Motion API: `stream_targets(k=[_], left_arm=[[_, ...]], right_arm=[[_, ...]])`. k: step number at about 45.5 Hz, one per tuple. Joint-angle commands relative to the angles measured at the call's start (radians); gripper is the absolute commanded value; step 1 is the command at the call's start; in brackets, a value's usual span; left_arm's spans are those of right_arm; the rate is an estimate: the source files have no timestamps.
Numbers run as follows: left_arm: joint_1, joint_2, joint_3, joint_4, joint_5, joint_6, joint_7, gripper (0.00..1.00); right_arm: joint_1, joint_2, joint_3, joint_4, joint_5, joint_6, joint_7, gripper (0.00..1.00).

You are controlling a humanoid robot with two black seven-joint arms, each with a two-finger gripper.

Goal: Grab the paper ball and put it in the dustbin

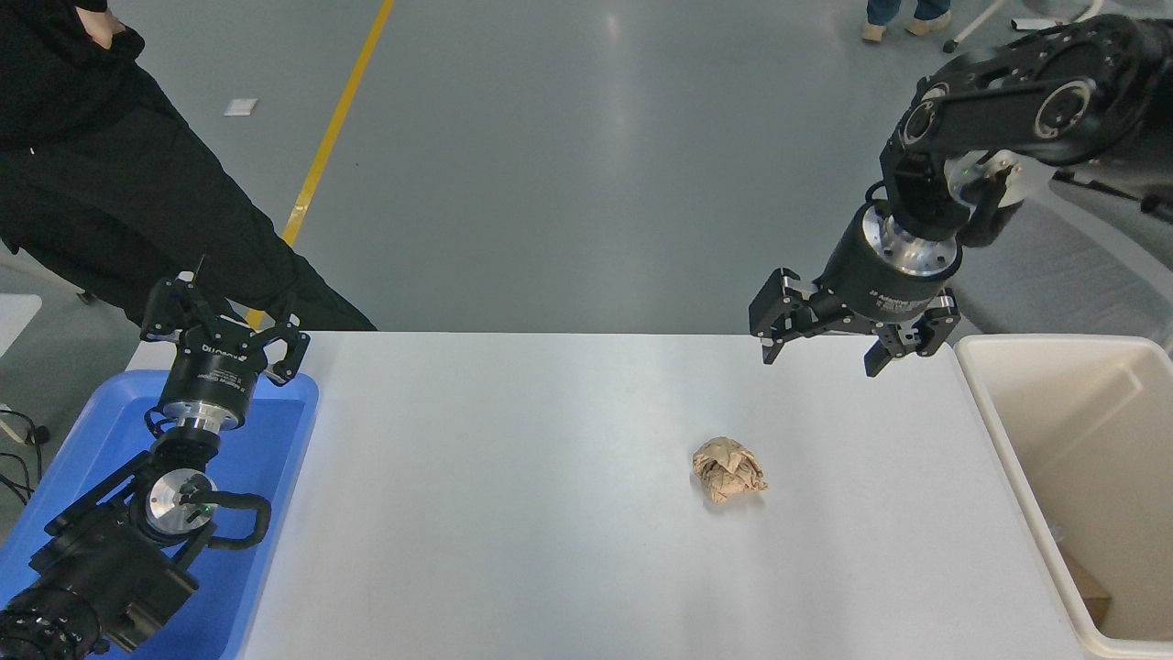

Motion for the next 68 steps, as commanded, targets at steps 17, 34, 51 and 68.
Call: stream_targets(k=[17,34,51,68], left_arm=[[0.001,0.000,0.001,0.000,0.001,0.000,0.000,0.99],[0.000,0.000,0.001,0.001,0.001,0.001,0.000,0.99],[0.001,0.000,-0.001,0.000,0.001,0.000,0.000,0.99],[0.001,0.000,-0.001,0.000,0.001,0.000,0.000,0.99]], right_arm=[[-0.401,0.121,0.113,-0.145,-0.026,-0.422,-0.001,1.00],[-0.573,0.166,0.228,-0.318,-0.031,-0.423,-0.005,1.00],[-0.687,0.166,0.251,-0.416,-0.091,-0.425,-0.007,1.00],[-0.750,0.166,0.303,-0.501,-0.111,-0.465,-0.007,0.96]])
